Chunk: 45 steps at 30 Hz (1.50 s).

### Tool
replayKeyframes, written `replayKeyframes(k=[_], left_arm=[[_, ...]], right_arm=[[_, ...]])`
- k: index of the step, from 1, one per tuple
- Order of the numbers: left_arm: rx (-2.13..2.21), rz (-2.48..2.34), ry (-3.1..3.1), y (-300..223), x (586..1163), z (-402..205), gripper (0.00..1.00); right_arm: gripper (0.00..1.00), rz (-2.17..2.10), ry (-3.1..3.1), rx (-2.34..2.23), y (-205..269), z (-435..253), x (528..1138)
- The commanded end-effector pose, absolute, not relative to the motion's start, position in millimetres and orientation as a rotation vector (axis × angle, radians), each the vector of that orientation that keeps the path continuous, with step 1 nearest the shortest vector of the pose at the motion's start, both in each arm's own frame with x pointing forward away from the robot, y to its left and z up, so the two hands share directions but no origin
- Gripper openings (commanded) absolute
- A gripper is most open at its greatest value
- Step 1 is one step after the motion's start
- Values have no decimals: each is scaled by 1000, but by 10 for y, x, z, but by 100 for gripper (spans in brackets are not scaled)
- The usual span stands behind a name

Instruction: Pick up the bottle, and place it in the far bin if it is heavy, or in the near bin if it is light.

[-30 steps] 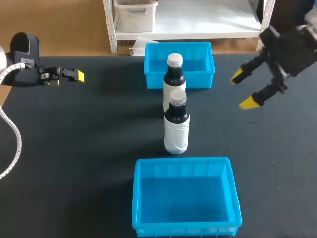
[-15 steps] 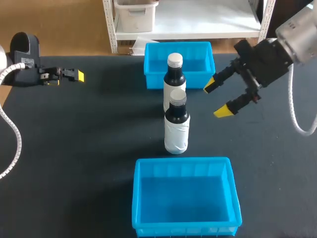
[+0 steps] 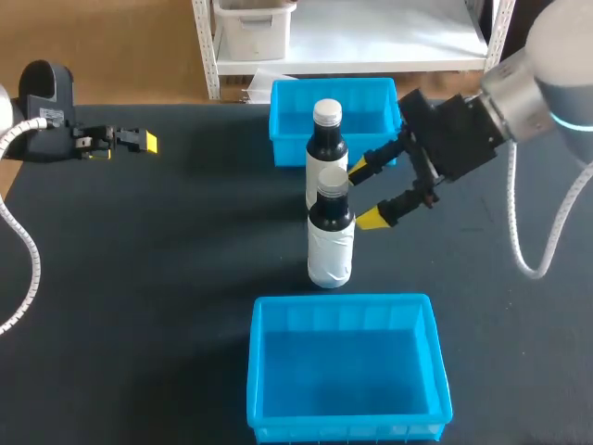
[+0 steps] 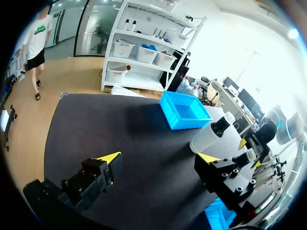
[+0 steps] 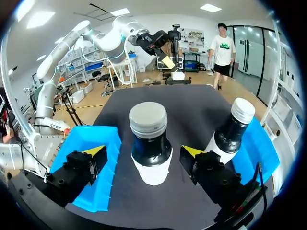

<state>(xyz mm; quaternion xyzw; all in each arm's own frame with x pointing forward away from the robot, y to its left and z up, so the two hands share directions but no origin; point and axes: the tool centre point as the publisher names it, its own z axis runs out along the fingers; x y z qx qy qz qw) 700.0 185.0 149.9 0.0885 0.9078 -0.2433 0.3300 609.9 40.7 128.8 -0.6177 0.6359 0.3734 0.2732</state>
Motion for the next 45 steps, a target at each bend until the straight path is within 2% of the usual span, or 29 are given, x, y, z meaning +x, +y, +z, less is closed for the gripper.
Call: replayKeyframes(k=[1,13,29,30,31,36,37,38,41,45], left_arm=[[231,-636,2374,1850,7000,1499,100],[231,-636,2374,1850,7000,1499,100],[231,-636,2374,1850,7000,1499,100],[231,-636,2374,1850,7000,1499,100],[231,-636,2374,1850,7000,1499,100],[231,-636,2374,1850,7000,1499,100],[231,-636,2374,1850,7000,1499,100],[231,-636,2374,1850,7000,1499,100],[231,-636,2374,1850,7000,1499,100],[231,-636,2374,1850,7000,1499,100]], right_arm=[[100,1018,1711,-1648,511,1219,6105],[100,1037,1688,-1641,760,1210,6067],[100,1055,1684,-1631,839,1201,6017],[93,1055,1685,-1629,839,1198,6021],[90,1054,1686,-1628,839,1197,6025],[86,1047,1692,-1621,822,1188,6049],[83,1046,1695,-1618,818,1183,6054],[74,1045,1696,-1616,814,1180,6058],[62,1040,1701,-1612,807,1177,6067],[53,1029,1707,-1615,805,1175,6072]])
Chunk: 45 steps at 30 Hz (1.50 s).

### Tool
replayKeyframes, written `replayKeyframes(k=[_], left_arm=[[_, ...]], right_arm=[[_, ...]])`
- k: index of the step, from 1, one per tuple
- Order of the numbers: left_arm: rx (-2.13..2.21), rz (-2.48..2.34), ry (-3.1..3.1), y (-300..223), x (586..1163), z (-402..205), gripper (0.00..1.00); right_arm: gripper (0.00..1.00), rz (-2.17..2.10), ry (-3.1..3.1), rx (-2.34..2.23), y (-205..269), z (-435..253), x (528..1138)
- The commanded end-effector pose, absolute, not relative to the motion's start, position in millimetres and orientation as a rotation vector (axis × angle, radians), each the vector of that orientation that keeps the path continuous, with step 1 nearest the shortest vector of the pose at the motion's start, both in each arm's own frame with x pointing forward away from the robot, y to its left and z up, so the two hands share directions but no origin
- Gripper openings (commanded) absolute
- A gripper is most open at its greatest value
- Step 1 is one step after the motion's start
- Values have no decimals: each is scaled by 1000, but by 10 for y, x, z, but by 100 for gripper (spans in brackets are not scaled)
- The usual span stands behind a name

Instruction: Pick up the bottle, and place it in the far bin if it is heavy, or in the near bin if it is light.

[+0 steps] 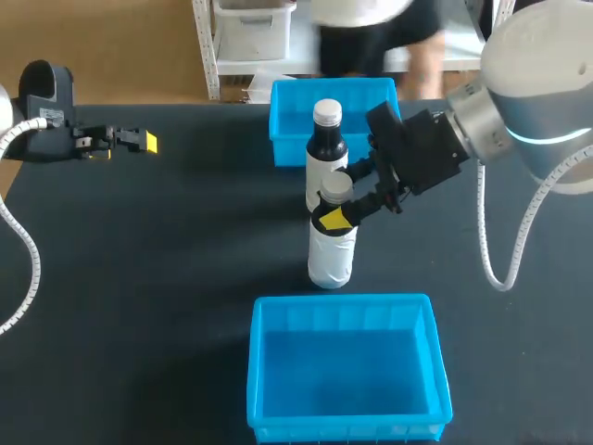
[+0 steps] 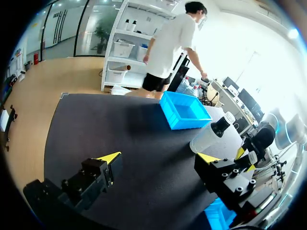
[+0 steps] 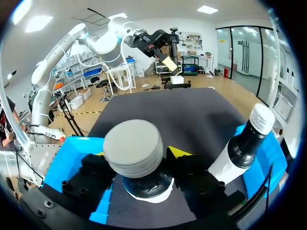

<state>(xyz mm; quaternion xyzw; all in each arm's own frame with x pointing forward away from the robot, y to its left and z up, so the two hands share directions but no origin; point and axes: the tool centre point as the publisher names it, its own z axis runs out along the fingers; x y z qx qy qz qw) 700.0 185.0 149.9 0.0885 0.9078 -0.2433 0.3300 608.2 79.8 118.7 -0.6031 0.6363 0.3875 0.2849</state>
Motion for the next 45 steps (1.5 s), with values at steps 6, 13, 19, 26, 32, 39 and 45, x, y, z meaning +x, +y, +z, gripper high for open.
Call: replayKeyframes(k=[6,13,19,26,32,39,45], left_arm=[[231,-636,2374,1850,7000,1499,100],[231,-636,2374,1850,7000,1499,100],[231,-636,2374,1850,7000,1499,100],[231,-636,2374,1850,7000,1499,100],[231,-636,2374,1850,7000,1499,100],[231,-636,2374,1850,7000,1499,100],[231,-636,2374,1850,7000,1499,100]], right_arm=[[79,1027,1721,-1615,801,1146,6078],[100,1028,1733,-1618,793,1112,6091],[100,1025,1734,-1614,772,1120,6103],[100,1021,1726,-1607,760,1146,6121],[90,1018,1725,-1606,747,1146,6136],[67,1013,1726,-1599,745,1144,6148],[53,1014,1721,-1602,758,1154,6152]])
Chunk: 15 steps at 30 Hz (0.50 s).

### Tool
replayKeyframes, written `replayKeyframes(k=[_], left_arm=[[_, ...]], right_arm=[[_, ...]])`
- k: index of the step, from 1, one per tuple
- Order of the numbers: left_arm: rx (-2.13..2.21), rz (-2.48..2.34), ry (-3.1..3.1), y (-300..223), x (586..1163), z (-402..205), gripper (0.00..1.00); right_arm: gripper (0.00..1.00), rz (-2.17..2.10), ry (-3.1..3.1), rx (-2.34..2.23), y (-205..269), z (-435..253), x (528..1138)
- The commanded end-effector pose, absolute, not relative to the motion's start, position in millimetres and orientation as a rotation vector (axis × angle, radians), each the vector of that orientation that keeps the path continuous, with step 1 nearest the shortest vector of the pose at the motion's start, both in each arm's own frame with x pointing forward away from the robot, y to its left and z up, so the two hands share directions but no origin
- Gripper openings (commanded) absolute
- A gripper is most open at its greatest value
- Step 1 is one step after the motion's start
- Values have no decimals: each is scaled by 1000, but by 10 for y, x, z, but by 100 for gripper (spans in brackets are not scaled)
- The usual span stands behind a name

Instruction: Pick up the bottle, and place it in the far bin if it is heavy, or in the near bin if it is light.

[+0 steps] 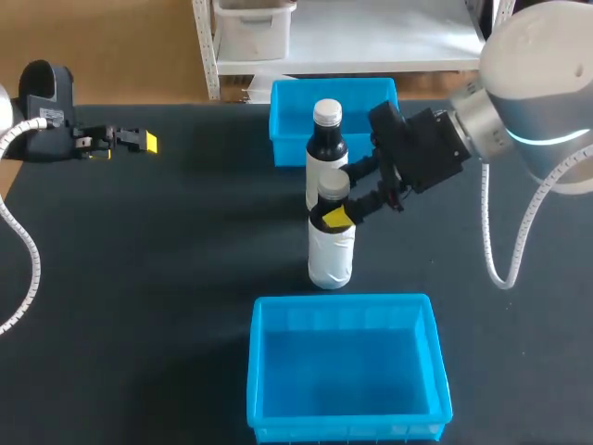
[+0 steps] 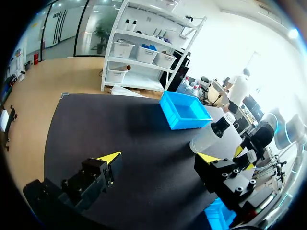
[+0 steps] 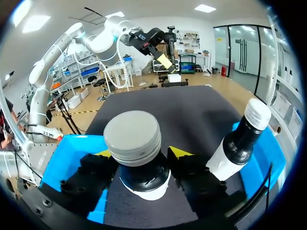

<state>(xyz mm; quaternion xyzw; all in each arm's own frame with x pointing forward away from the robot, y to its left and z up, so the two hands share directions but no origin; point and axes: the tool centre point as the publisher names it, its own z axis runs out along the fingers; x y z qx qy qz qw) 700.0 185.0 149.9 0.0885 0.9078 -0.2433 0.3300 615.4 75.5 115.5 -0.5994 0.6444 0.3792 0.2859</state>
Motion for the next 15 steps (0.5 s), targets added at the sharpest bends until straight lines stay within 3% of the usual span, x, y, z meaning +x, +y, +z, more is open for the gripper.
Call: replayKeyframes(k=[1,6,15], left_arm=[[231,-636,2374,1850,7000,1499,100],[231,-636,2374,1850,7000,1499,100],[231,-636,2374,1850,7000,1499,100]], right_arm=[[50,1015,1721,-1602,759,1155,6153],[44,1016,1718,-1606,769,1156,6153],[24,1015,1713,-1606,762,1190,6134]])
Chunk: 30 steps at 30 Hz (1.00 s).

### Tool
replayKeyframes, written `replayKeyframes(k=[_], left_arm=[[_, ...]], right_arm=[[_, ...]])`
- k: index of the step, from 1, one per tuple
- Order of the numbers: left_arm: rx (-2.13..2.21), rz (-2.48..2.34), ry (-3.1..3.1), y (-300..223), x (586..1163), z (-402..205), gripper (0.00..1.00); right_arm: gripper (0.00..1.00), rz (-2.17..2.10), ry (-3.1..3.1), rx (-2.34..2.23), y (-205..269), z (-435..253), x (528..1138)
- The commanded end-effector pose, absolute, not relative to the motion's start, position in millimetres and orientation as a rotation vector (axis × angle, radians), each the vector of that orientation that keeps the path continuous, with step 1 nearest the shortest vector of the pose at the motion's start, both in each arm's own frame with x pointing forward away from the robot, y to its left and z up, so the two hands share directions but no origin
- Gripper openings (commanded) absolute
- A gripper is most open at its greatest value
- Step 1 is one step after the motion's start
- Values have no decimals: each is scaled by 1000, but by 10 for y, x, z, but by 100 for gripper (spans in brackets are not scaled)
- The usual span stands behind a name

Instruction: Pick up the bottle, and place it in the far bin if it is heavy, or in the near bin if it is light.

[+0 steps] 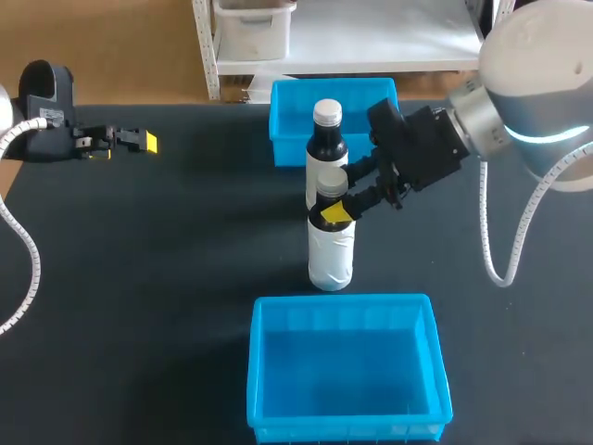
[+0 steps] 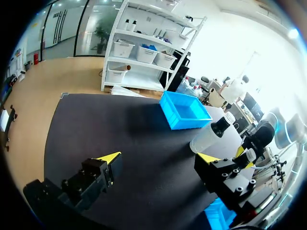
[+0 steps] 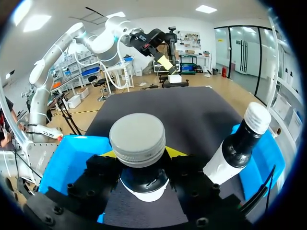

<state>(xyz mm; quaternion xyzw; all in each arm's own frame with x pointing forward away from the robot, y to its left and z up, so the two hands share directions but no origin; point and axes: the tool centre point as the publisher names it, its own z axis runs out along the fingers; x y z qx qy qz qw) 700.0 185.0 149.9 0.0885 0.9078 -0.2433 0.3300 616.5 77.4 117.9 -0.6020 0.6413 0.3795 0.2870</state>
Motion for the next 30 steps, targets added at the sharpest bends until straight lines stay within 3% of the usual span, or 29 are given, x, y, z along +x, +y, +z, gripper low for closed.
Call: replayKeyframes(k=[1,30], left_arm=[[231,-636,2374,1850,7000,1499,100],[231,-636,2374,1850,7000,1499,100]], right_arm=[[24,1014,1712,-1606,757,1204,6133],[27,935,1739,-1548,227,1581,6197]])
